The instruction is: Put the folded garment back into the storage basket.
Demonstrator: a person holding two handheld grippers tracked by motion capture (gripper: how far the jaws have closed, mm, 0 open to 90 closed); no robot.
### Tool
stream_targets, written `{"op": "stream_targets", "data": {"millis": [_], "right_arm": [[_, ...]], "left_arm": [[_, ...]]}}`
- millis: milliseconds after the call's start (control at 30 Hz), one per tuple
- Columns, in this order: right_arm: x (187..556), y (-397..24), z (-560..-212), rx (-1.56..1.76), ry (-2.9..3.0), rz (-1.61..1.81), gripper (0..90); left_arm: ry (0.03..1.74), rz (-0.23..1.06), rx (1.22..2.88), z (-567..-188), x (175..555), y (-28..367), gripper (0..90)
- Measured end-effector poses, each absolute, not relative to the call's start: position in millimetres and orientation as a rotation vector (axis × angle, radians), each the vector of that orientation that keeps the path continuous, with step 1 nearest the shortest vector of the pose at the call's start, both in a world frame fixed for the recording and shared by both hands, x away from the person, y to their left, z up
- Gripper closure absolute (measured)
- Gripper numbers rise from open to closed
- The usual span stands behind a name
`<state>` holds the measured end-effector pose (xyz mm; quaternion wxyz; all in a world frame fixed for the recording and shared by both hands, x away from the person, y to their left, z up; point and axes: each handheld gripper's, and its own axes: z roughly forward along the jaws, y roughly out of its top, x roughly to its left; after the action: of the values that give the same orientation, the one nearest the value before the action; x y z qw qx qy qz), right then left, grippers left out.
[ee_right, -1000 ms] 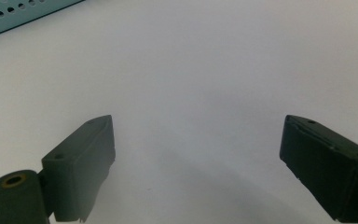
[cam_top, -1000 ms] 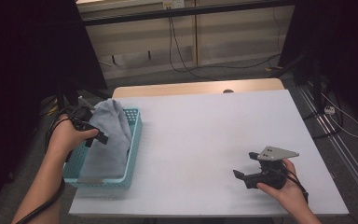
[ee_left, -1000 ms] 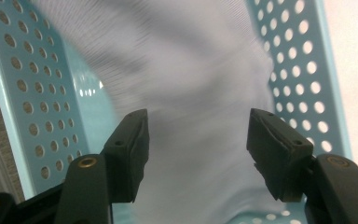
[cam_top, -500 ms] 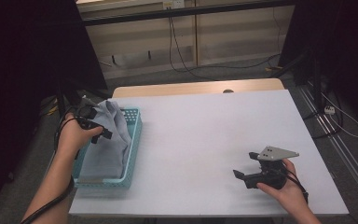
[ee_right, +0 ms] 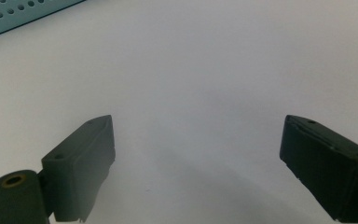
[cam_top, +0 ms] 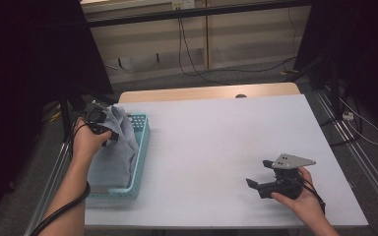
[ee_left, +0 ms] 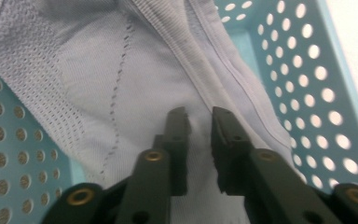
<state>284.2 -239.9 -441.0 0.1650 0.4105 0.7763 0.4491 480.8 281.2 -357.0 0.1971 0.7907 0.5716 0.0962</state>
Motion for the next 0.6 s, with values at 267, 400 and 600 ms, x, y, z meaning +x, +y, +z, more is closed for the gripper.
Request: {"op": "stream_targets", "data": {"millis": [267, 400, 600], "right_arm": [[284, -241, -440, 1.169, 2.211, 1.279, 9.8], [283, -240, -440, 1.167, 2.211, 1.28, 9.8], [284, -240, -441, 1.163, 2.219, 1.277, 9.8]], "left_arm": [[1.612, 0.294, 2.168, -381, 483, 280, 83.8], [1.606, 0.306, 2.177, -389, 483, 275, 84.0], [1.604, 0.276, 2.184, -397, 483, 273, 84.3]]}}
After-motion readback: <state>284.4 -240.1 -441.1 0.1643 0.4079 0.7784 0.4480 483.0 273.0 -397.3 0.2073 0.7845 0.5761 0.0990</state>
